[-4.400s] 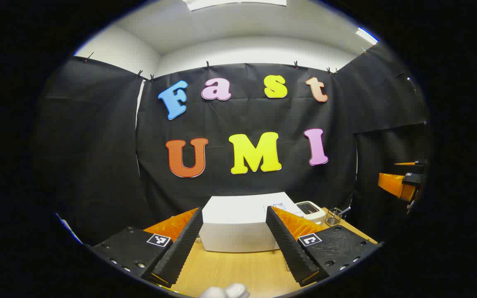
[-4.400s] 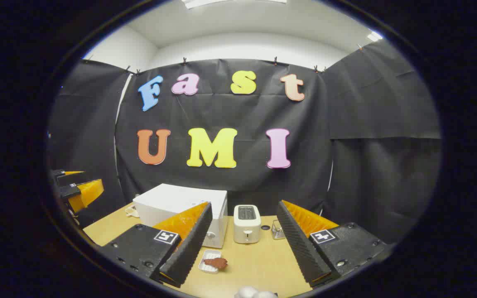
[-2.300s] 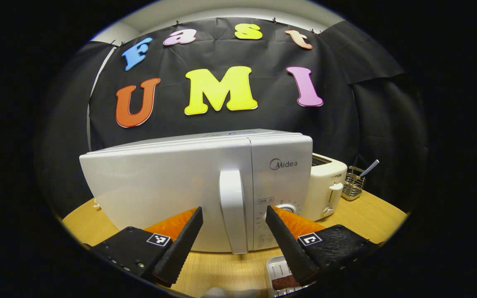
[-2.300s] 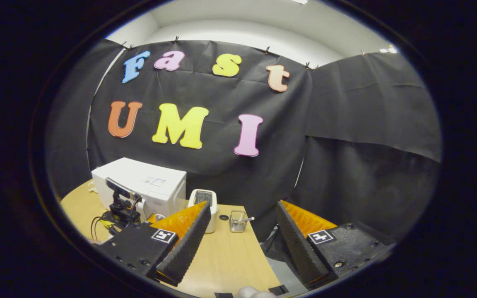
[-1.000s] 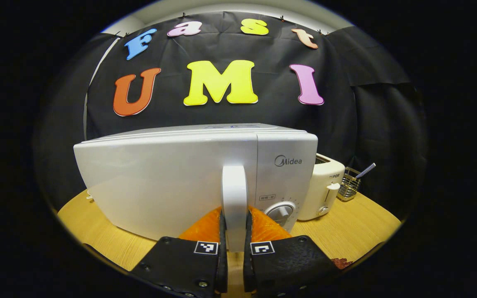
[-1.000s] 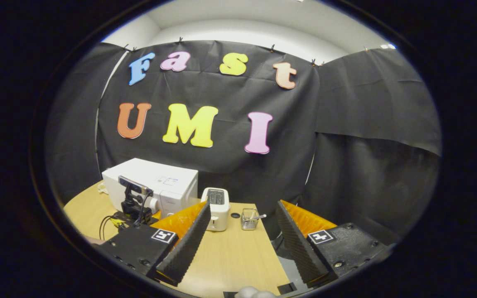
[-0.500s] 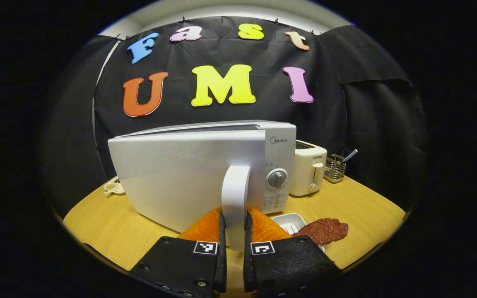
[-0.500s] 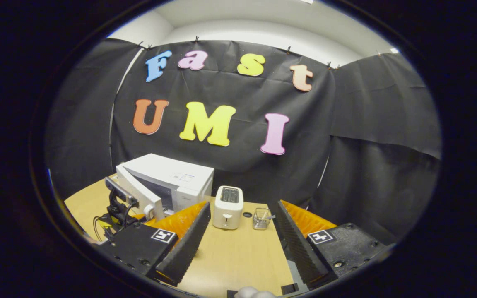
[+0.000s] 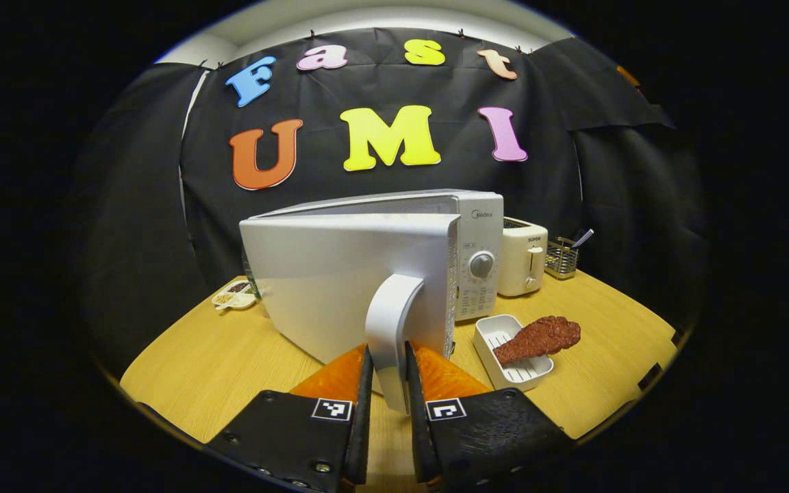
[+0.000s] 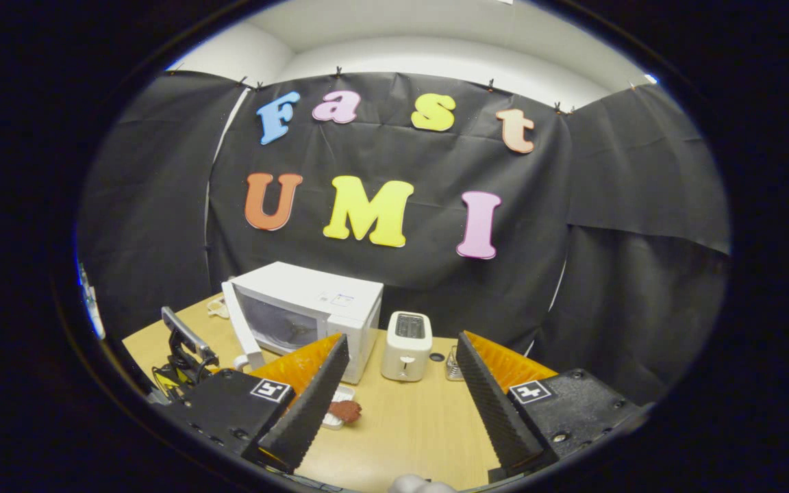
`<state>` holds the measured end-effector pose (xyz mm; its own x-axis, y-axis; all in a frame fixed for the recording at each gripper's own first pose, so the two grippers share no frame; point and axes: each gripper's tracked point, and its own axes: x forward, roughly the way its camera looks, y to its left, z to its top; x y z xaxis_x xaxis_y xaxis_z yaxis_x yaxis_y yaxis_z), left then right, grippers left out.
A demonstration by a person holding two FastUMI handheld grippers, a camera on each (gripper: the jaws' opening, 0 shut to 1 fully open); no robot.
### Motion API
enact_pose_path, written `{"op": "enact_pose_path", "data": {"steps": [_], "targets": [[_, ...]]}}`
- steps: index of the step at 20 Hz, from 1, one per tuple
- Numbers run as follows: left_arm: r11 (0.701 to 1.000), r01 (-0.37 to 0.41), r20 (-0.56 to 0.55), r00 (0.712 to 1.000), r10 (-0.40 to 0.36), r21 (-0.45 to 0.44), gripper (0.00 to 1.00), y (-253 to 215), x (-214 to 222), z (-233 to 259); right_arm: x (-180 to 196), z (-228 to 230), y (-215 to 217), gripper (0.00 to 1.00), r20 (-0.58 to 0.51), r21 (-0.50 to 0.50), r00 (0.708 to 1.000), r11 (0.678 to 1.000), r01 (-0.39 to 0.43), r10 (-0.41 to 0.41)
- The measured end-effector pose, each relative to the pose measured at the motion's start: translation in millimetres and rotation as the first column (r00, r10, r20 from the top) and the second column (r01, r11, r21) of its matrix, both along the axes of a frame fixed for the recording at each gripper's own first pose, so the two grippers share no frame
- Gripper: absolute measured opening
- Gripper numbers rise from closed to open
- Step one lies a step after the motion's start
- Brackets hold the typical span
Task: Open the microwave oven with the left hand, put the food in, and close the microwave oven.
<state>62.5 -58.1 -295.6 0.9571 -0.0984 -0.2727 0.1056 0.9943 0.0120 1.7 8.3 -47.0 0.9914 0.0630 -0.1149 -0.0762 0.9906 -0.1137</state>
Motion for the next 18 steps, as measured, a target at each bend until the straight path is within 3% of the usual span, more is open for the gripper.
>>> {"op": "enact_pose_path", "data": {"steps": [10,13,18], "targets": [[0.995,-0.078,-0.03,0.996,0.079,0.061,0.25,96.4,-52.3,-10.7,-12.7,-5.5,63.6,1.0,-0.009,0.023,0.996,0.996,-0.085,0.085],[0.996,-0.077,-0.035,0.996,0.079,0.054,0.24,128.6,-64.7,-14.5,-16.6,-10.2,89.1,0.96,-0.024,0.03,0.994,0.994,-0.11,0.11],[0.998,-0.07,-0.06,0.996,0.07,0.007,0.33,176.8,-76.4,-21.1,-16.8,-17.6,130.4,1.0,-0.037,0.023,0.987,0.988,-0.153,0.154]]}}
